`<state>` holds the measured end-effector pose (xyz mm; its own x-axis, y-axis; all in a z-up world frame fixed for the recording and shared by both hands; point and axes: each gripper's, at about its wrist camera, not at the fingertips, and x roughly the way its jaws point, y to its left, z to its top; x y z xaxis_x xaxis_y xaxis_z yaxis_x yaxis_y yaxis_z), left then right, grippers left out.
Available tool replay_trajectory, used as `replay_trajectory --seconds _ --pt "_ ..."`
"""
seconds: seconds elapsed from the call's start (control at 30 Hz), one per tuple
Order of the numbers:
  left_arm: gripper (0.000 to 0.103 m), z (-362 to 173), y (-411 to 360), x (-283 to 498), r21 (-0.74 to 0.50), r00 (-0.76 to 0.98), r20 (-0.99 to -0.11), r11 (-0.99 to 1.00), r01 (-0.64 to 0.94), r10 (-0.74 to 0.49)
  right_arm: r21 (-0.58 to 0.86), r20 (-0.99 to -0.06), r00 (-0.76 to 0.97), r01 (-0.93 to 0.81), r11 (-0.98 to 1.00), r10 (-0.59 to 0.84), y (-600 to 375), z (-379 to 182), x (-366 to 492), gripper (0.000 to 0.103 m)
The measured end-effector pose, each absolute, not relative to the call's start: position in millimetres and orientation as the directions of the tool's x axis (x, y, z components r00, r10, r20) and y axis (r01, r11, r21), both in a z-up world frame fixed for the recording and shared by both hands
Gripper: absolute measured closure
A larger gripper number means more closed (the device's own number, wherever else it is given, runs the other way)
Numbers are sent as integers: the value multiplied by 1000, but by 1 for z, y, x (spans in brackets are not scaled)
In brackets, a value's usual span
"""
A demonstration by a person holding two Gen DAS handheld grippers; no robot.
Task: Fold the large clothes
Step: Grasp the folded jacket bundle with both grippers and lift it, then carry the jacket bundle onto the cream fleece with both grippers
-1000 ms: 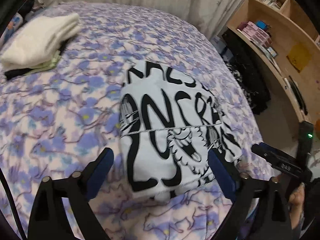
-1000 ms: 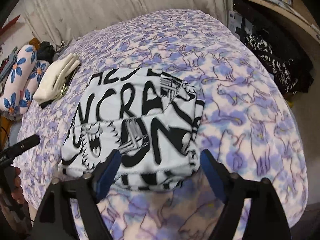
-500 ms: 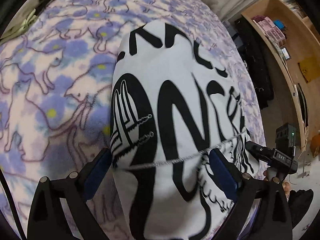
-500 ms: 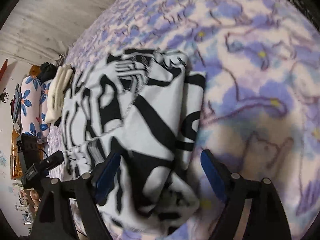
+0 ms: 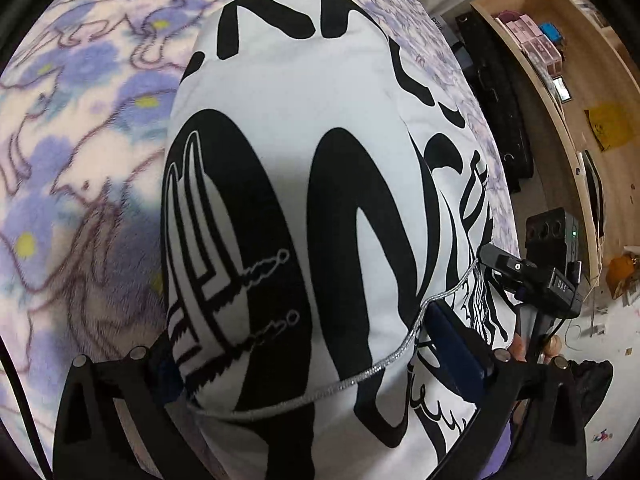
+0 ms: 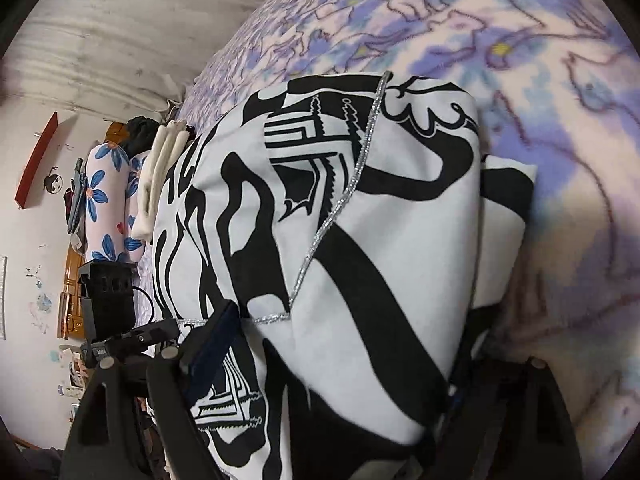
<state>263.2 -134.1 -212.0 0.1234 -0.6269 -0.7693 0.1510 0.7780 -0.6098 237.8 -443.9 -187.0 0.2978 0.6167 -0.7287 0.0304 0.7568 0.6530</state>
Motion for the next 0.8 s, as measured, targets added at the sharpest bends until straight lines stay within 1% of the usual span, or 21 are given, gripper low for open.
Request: replay_trajectory --seconds 0.03,0.13,0.17,0.23,0.27,0.3,0.33,0.37,0.4,0.43,0.47,0.5,0.57,0.63,0.73,0.8 --pt "0 -213 -135 264 -607 127 -771 780 155 -624 643 -734 307 26 765 606 -443 -186 236 19" --pt "0 -210 -139 263 -594 142 -777 788 161 -614 609 -753 326 17 793 572 -440 -184 230 28" --pt "0 -208 -141 263 -586 153 -781 795 159 -606 601 -757 331 15 799 563 -440 -183 230 29" --pt "3 -204 -146 260 -562 177 -792 811 164 -585 586 -763 344 12 810 547 -437 -180 226 37" --pt "8 -199 -149 257 -542 197 -799 823 170 -568 585 -762 351 12 811 544 -437 -178 224 41" --pt "14 -191 -153 254 -518 223 -806 836 183 -548 578 -763 361 9 816 536 -434 -174 222 48" --pt "17 -186 -155 251 -500 246 -808 844 194 -535 566 -766 371 0 825 525 -431 -168 220 54" --pt "26 -175 -158 245 -465 288 -809 858 220 -512 556 -768 379 -5 831 516 -428 -164 219 57" --pt "35 -167 -162 239 -430 322 -808 868 249 -493 534 -773 394 -18 845 497 -422 -156 215 63" --pt "39 -160 -165 234 -400 348 -807 875 272 -477 517 -775 408 -30 855 483 -416 -149 213 68" --pt "45 -149 -171 227 -348 387 -806 887 303 -448 501 -774 425 -43 864 470 -410 -141 209 71" --pt "49 -144 -174 223 -324 405 -804 892 316 -436 478 -774 445 -57 877 451 -401 -130 204 76" --pt "52 -129 -177 212 -281 443 -795 898 338 -415 448 -771 470 -79 890 430 -391 -116 196 78" --pt "52 -116 -173 201 -245 473 -787 905 349 -396 420 -770 487 -100 902 412 -372 -100 185 79" --pt "52 -96 -144 184 -221 497 -779 909 354 -383 401 -769 495 -119 909 404 -344 -86 171 80" --pt "52 -83 -121 177 -219 497 -780 910 351 -380 420 -759 494 -126 899 424 -325 -78 165 80"
